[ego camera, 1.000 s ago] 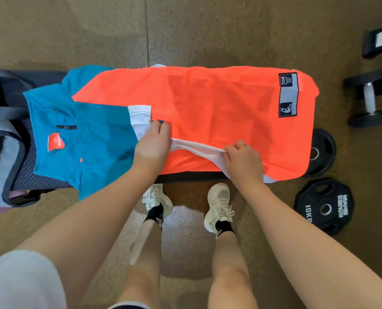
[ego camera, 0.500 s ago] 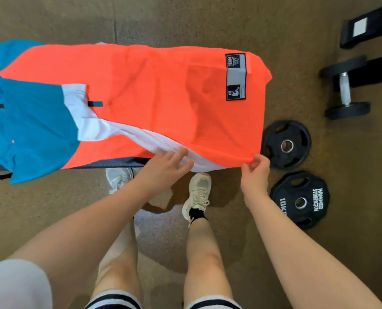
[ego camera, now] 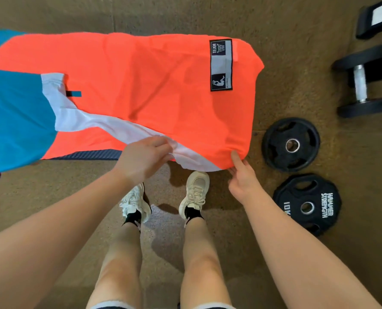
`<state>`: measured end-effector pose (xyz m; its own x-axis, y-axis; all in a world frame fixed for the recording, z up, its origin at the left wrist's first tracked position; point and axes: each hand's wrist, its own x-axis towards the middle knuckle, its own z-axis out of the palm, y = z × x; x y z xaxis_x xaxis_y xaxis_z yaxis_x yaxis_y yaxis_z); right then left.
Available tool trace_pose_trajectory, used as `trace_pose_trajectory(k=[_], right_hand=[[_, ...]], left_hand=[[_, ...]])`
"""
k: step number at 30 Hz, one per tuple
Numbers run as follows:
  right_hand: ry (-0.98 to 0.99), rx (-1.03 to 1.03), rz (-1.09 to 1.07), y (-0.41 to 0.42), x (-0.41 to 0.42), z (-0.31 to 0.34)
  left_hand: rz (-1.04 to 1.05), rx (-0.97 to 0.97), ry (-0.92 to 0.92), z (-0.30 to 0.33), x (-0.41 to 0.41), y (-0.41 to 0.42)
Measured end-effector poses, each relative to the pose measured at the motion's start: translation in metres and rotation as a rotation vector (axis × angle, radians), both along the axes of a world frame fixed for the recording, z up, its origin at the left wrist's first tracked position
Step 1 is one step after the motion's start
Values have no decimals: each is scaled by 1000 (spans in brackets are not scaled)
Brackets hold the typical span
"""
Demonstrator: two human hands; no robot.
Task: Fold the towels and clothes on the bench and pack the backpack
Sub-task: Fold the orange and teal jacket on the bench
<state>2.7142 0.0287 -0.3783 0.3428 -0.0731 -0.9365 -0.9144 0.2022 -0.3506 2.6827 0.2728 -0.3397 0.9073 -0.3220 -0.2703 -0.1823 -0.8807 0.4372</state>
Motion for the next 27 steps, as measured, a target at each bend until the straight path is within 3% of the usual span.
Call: trace_pose_trajectory(k=[4, 8, 14, 16, 18, 20, 24, 27], right_hand=[[45, -218, 112, -6, 3, 27], [121, -224, 71, -25, 15, 66], [-148, -211, -96, -13, 75, 79], [-285, -421, 124, -3, 77, 70], [-472, -620, 491, 0, 69, 58], [-566, -666, 760, 4, 60, 48], [-556, -710, 851, 11, 67, 42], [-521, -717, 907, 15, 80, 41]], left_hand=[[136, -52, 130, 14, 2, 5], [238, -35, 164, 35, 4, 1], [497, -8, 69, 32, 37, -3], [525, -56, 81, 22, 45, -5], [465, -90, 56, 10, 42, -8], [412, -103, 49, -1, 31, -11], [593, -144, 173, -9, 13, -15], [548, -109, 140, -5, 9, -14]])
